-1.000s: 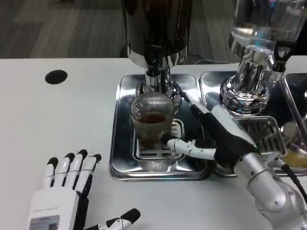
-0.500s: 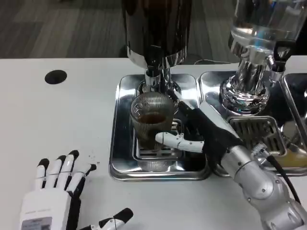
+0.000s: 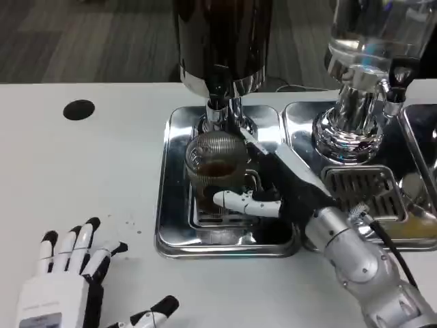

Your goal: Grasp the cup under the faucet to collect the drink, then remove the cup.

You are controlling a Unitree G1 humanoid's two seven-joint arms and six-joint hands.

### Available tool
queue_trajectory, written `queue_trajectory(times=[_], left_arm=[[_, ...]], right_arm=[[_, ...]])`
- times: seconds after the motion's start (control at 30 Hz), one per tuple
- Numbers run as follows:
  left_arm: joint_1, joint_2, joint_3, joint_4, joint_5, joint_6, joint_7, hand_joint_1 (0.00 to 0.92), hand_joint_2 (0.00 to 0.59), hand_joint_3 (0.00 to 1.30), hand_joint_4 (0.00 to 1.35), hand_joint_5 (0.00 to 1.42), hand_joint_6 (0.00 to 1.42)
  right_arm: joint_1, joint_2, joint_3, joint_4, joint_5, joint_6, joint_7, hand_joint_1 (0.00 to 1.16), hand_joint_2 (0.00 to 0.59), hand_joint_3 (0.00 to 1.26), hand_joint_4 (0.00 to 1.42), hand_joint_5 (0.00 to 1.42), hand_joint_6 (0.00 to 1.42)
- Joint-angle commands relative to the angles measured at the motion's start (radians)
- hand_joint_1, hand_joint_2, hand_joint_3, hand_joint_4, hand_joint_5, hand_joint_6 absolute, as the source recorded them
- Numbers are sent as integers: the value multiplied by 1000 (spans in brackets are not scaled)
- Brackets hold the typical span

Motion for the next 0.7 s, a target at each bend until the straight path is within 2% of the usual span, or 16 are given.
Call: queue_trajectory(times=[0.03,0.23,0.57,0.7], left_arm=[[14,11,15,10,-16,-14,19,0,85,377,0,84,0],[20,12,28,14,-26,-22,20,0,86,383,0,87,0],[30,14,62,23,-83,-69,33,0,113,418,0,99,0],[34,15,70,24,-88,-77,36,0,112,420,0,100,0]], right_arm=[[-18,11,1,30,-4,-39,-35,587,163,0,0,0,10],[-21,20,-3,55,-2,-63,-73,618,167,0,0,4,51],[-37,48,6,119,-12,-93,-130,697,180,0,117,121,113],[-39,57,2,141,-12,-105,-152,719,182,103,201,194,165]])
